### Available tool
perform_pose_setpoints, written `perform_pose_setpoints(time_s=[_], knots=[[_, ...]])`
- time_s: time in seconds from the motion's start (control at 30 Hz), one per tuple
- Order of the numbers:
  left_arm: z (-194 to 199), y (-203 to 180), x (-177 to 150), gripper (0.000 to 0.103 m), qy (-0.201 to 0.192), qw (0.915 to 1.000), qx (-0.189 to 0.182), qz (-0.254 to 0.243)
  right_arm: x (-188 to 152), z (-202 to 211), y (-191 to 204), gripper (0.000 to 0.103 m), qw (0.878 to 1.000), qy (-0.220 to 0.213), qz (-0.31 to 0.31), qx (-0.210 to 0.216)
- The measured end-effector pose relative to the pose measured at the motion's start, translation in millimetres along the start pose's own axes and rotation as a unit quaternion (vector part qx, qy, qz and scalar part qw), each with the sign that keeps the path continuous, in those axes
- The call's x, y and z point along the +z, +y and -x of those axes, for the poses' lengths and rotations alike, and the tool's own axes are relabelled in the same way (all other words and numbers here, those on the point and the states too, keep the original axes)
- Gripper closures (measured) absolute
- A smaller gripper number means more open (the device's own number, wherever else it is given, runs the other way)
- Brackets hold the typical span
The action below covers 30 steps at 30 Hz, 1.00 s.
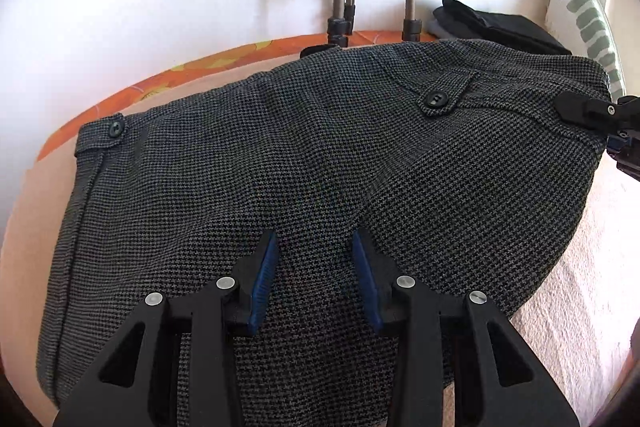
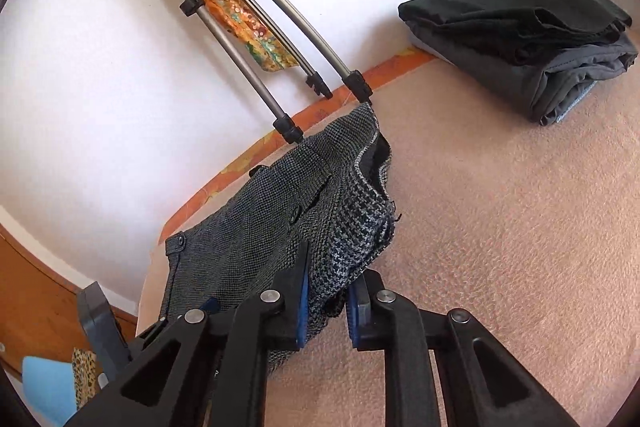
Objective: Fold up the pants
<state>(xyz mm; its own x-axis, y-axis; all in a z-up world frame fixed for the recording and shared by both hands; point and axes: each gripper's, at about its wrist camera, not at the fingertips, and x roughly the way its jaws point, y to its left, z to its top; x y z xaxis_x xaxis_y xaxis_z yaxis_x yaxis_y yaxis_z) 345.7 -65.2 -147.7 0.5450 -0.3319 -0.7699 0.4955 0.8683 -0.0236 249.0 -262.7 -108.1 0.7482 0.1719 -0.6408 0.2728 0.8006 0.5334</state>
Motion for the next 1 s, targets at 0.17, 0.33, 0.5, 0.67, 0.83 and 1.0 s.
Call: perform_pose_setpoints(time_s=[0.17, 0.33, 0.5, 0.67, 0.83, 1.0], knots=[[26.7, 17.7, -6.3, 0.066, -0.015, 0.9988, -0.027, 0.039, 4.0, 8.6, 23.6, 0.09, 0.999, -0.007, 0.041, -0.004], [82.9, 66.4, -29.2, 0.066, -0.06, 0.9933, -0.028, 0.095, 9.2, 16.9, 60.7, 0.091, 0.995, -0.012, 0.104, 0.001], [119.3, 123.6, -72.4, 0.066, -0.068, 0.9877, 0.015, 0.14, 0.7, 18.0, 112.4, 0.091, 0.983, -0.014, 0.185, 0.002], [147.2, 171.5, -118.3, 0.066, -0.075, 0.9767, 0.039, 0.197, -19.6, 12.2, 166.7, 0.091, 0.963, -0.001, 0.268, 0.018], [172.1, 197.7, -140.8, 0.066, -0.092, 0.9669, 0.051, 0.233, -54.7, -10.0, 224.2, 0.092, 0.934, 0.036, 0.352, 0.039], [183.0, 206.9, -142.1, 0.066, -0.1, 0.9628, 0.059, 0.244, -107.1, -51.3, 269.9, 0.092, 0.901, 0.078, 0.424, 0.036]])
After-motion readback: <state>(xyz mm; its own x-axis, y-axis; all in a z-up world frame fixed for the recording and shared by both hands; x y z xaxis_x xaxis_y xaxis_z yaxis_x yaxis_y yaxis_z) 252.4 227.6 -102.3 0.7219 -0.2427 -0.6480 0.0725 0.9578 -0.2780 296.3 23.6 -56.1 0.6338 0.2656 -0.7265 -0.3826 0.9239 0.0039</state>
